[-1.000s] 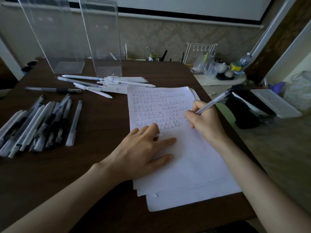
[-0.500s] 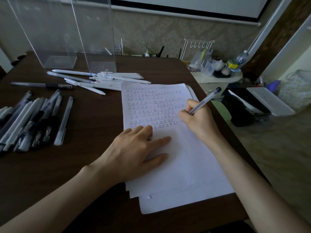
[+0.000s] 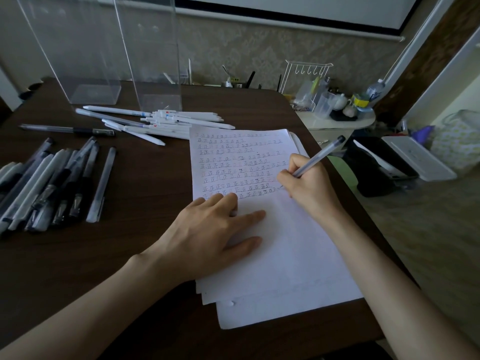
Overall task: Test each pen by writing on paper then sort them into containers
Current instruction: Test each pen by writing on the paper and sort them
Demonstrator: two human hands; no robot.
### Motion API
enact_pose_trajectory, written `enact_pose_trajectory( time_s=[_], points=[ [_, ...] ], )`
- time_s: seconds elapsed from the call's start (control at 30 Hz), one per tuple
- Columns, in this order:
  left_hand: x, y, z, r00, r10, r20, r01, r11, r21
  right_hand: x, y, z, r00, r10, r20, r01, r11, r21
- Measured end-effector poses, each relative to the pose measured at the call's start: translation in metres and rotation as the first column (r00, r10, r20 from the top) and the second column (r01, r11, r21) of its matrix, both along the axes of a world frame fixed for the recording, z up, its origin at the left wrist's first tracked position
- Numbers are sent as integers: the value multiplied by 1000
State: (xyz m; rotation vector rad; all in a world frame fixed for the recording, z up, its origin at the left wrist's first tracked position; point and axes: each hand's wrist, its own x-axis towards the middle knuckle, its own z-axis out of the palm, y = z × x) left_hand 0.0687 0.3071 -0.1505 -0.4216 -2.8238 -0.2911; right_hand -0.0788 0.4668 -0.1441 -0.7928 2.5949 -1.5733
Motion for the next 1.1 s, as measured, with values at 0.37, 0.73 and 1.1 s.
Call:
enact_pose_trajectory(
  time_s=[0.37,0.73,1.1],
  points=[
    [2,-1,2,999,-25,22,24,999,35,-3,0,-2,997,-68,-40,70,996,51],
    [-3,-4,2,984,152,92,-177,810,559,17,-10,14,930,304,209,-213,905,-367],
    [-1,-7,2,990,142,-20,-112,853,509,30,-10,17,808,501,309,-330,820,-468]
  ],
)
